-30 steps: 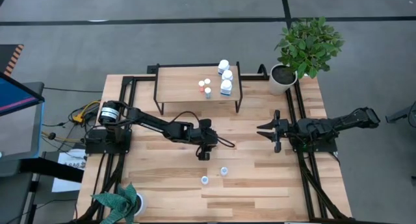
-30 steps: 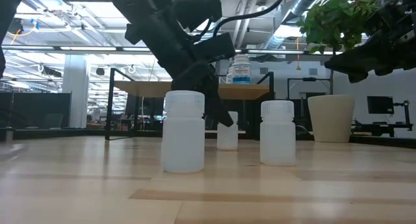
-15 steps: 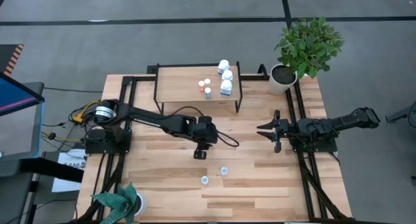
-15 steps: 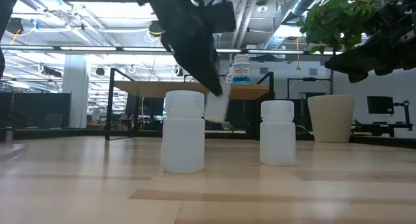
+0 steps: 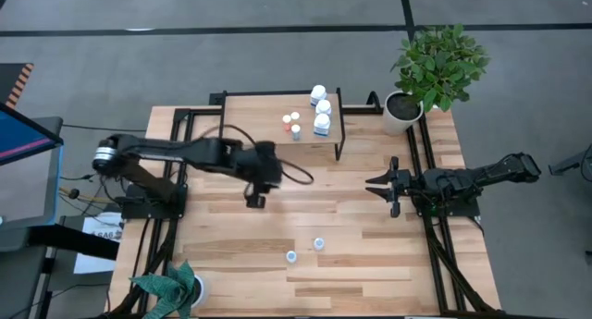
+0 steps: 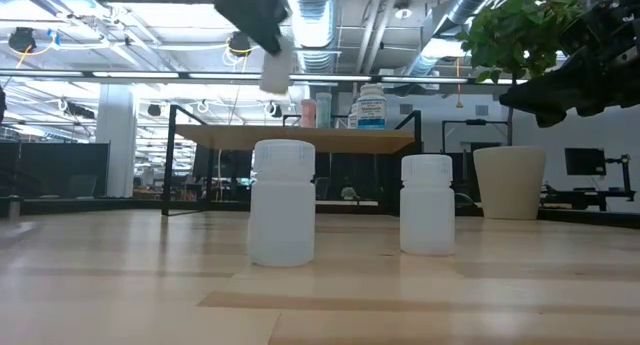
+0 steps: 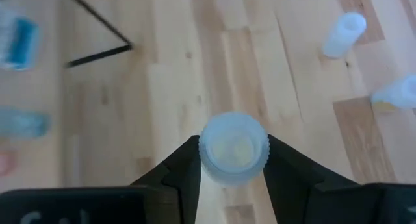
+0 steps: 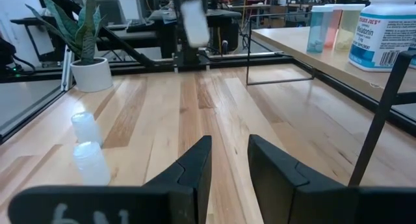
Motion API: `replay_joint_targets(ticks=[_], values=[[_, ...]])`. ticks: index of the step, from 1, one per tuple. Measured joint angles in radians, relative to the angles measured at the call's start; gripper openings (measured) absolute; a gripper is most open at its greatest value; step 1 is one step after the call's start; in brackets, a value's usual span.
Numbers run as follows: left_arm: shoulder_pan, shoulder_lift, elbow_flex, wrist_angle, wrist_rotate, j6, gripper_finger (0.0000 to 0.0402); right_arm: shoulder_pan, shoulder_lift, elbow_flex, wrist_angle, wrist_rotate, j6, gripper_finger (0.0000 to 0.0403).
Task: Pick and place medicine bottles onto shelf by color
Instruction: Put the top transparent pill bottle on the shelf
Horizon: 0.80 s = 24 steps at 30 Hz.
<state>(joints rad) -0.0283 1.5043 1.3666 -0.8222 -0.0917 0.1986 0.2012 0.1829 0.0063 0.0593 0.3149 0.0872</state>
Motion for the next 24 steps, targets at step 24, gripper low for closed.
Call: replay_joint_targets(ticks=[24], values=[[0.685,-0.097,-0.028,0.131,0.105,0.020,0.0121,0.000,0.000,0.000,0.000,0.000,0.000,0.0123]])
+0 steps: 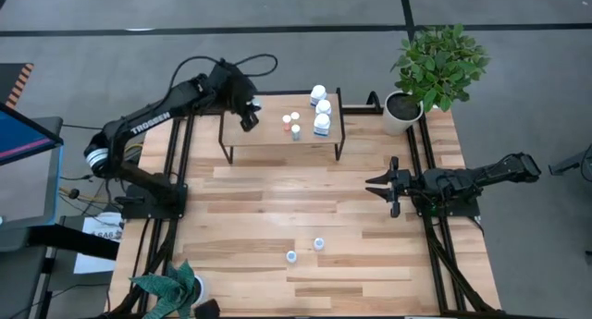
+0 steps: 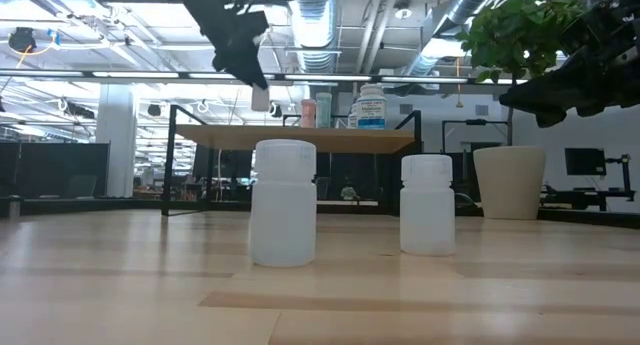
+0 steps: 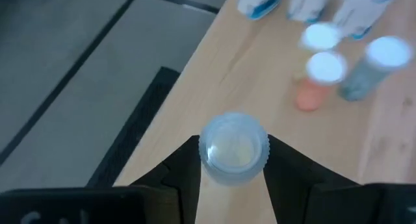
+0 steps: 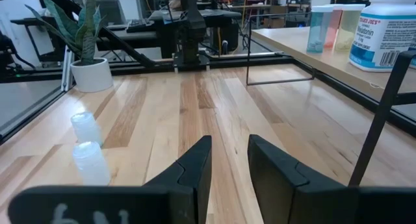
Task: Pick and place medicine bottles onto shelf by color
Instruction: Put the top transparent pill bottle on the shelf, then put the left transparent pill bottle on the shelf
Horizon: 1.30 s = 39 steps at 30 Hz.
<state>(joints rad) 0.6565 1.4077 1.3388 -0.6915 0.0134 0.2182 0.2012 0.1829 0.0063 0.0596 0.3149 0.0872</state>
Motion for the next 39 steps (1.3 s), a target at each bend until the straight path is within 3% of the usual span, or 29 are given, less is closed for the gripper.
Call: replay_joint_targets(ticks=[17,39], values=[[0.044,0.086,-0.001,0.015,0.031,0.050,0.0125,0.000,0.000,0.000,0.000,0.000,0.000,0.0123],[0.049,0.084,-0.001,0.008,0.028,0.025,0.0193,0.000,0.000,0.000,0.000,0.000,0.000,0.0123]])
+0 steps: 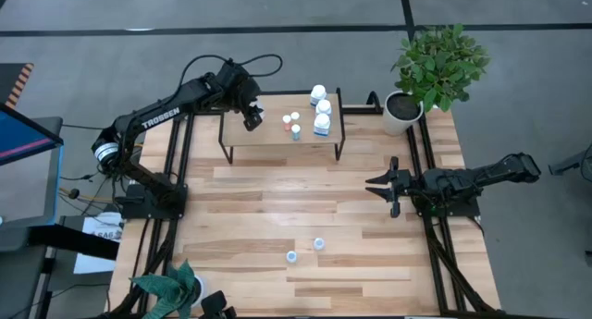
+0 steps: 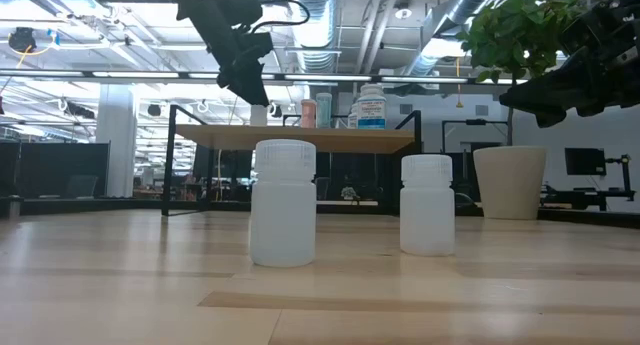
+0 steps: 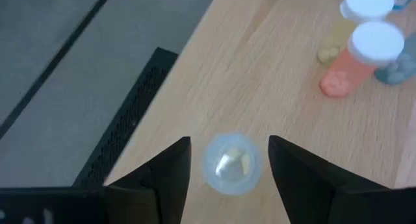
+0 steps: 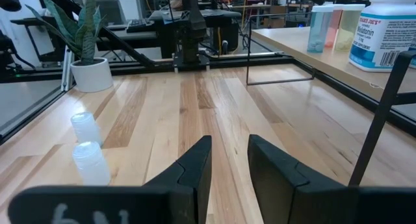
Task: Pick and place medicine bottles onto shelf by color
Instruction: Put the left transparent pill bottle on the shelf
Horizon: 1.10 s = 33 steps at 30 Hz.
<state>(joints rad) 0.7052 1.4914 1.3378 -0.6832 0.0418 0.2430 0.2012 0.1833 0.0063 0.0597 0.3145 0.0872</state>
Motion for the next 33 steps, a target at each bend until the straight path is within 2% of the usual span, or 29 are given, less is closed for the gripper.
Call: replay_joint_targets(ticks=[3,8,14,16,30,33], values=[[0.000,0.000,0.014,0.013,0.005,-0.001,0.0200,0.000,0.000,0.000,0.000,0.000,0.000,0.0123],[-0.023,-0.001,0.058,0.020,0.068,-0.011,0.0204,0.000,0.000,0.000,0.000,0.000,0.000,0.0123],[-0.113,-0.001,0.071,0.011,0.270,-0.053,0.0204,0.000,0.000,0.000,0.000,0.000,0.000,0.0123],[-0.159,-0.001,0.071,0.005,0.308,-0.053,0.0204,0.000,0.000,0.000,0.000,0.000,0.000,0.0123],[-0.561,-0.001,0.071,-0.015,0.310,-0.046,0.0204,0.000,0.000,0.000,0.000,0.000,0.000,0.0123],[-0.642,-0.001,0.071,-0.003,0.246,-0.066,0.0204,0.000,0.000,0.000,0.000,0.000,0.000,0.0123]])
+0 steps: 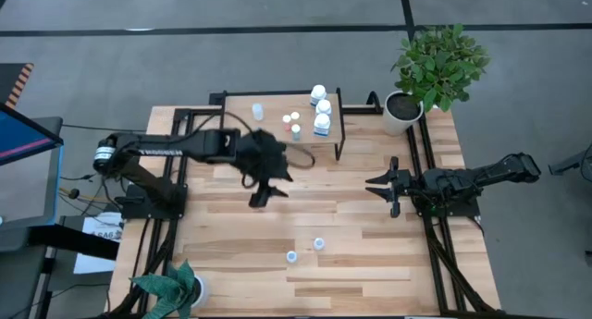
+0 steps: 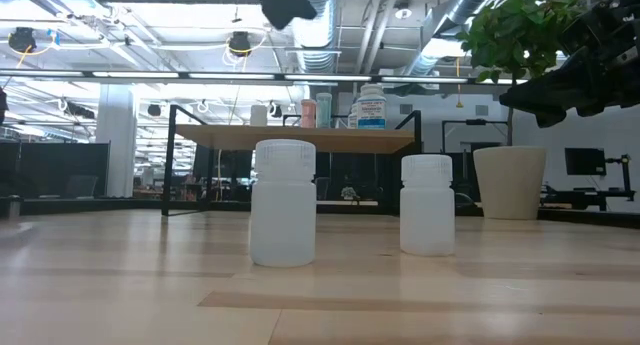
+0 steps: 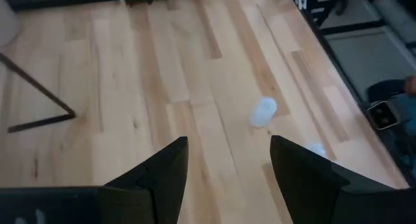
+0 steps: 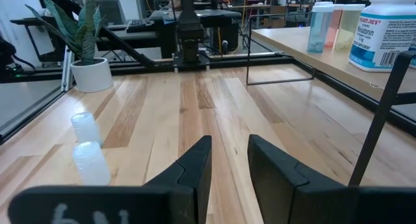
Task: Pick and place medicine bottles onto shelf by color
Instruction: Put the left transparent pill bottle on the shelf
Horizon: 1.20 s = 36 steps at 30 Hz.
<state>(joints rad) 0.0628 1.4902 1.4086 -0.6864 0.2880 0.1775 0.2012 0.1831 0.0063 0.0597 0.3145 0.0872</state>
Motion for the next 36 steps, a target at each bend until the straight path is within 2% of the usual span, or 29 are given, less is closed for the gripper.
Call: replay_joint_targets(ticks=[5,7,12,21,26,32,36], values=[[-0.129,0.000,0.000,0.015,-0.201,-0.044,0.0203,0.000,0.000,0.000,0.000,0.000,0.000,0.0123],[-0.173,0.005,0.000,0.016,-0.240,-0.048,0.0204,0.000,0.000,0.000,0.000,0.000,0.000,0.0123],[-0.266,0.063,0.002,0.042,-0.242,-0.074,0.0226,0.000,0.000,0.000,0.000,0.000,0.000,0.0123],[-0.391,0.257,0.001,0.038,-0.248,-0.156,0.0286,0.000,0.000,0.000,0.000,0.000,0.000,0.0123],[-0.443,0.348,0.000,0.041,-0.252,-0.192,0.0287,0.000,0.000,0.000,0.000,0.000,0.000,0.0123],[-0.476,0.420,0.000,0.051,-0.358,-0.201,0.0282,0.000,0.000,0.000,0.000,0.000,0.000,0.0123],[-0.477,0.429,0.000,0.056,-0.371,-0.203,0.0282,0.000,0.000,0.000,0.000,0.000,0.000,0.0123]])
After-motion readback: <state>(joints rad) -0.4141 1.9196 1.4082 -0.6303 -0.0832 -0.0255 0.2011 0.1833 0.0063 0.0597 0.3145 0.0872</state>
